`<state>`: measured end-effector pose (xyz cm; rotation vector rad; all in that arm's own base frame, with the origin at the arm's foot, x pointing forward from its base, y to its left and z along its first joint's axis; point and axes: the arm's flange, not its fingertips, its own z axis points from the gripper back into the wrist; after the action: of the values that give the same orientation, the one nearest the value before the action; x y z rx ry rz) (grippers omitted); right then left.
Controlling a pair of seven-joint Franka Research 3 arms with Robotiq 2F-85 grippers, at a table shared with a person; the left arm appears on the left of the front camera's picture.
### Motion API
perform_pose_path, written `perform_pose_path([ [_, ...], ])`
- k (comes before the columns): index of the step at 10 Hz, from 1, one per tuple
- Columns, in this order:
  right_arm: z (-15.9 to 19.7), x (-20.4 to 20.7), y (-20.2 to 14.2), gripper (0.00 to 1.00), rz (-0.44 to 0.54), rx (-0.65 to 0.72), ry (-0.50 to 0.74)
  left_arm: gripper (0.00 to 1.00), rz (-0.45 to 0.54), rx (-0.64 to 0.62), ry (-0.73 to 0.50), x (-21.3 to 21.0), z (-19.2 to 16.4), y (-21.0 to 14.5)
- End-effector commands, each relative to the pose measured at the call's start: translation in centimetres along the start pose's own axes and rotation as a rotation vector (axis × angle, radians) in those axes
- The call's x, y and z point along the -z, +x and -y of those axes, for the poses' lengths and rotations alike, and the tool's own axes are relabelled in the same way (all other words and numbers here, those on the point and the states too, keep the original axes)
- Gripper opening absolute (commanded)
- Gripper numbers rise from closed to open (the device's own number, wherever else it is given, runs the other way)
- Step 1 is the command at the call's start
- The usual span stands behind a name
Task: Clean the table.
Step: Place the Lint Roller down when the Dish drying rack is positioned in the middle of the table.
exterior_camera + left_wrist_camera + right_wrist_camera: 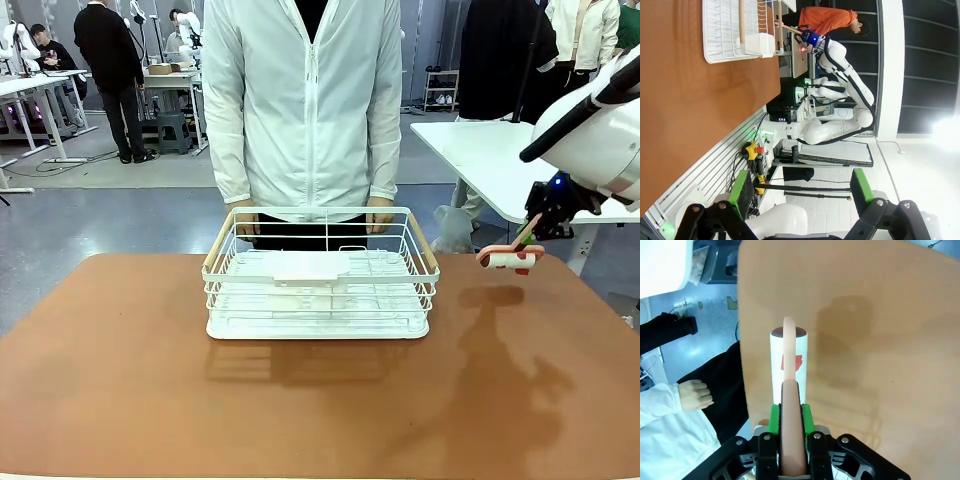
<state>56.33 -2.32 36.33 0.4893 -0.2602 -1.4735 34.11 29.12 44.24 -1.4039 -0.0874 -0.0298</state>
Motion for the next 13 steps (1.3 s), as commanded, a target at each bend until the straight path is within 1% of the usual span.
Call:
perform_pose_path([
  [1, 0.7, 1.3, -0.4, 0.21, 0.011, -0.007, 0.014, 1.0, -0.001, -0.007, 0.005, -0.2, 0.4, -0.6],
  [2, 1.0, 1.6, -0.3, 0.21, 0.021, 0.001, 0.025, 1.0, -0.001, -0.007, 0.005, -0.2, 0.4, -0.6],
  [5, 2.7, 3.2, -0.2, 0.21, 0.046, -0.014, -0.004, 1.0, -0.001, -0.007, 0.005, -0.2, 0.4, -0.6],
  [7, 3.9, 3.0, -0.1, 0.21, 0.053, -0.026, -0.002, 1.0, -0.001, -0.007, 0.005, -0.2, 0.4, -0.6],
  [10, 4.5, 3.4, 0.1, 0.21, 0.052, -0.008, -0.011, 1.0, -0.001, -0.007, 0.005, -0.2, 0.4, -0.6],
  [11, 4.6, 3.1, 0.0, 0.54, 0.047, -0.003, -0.013, 1.0, -0.001, -0.007, 0.005, -0.2, 0.4, -0.6],
  [12, 4.8, 2.4, -0.2, 0.67, 0.037, 0.003, -0.011, 1.0, -0.001, -0.007, 0.005, -0.2, 0.4, -0.6],
  [13, 5.2, 1.6, -0.3, 1.0, 0.025, 0.005, -0.027, 1.0, -0.001, -0.007, 0.005, -0.2, 0.4, -0.6],
])
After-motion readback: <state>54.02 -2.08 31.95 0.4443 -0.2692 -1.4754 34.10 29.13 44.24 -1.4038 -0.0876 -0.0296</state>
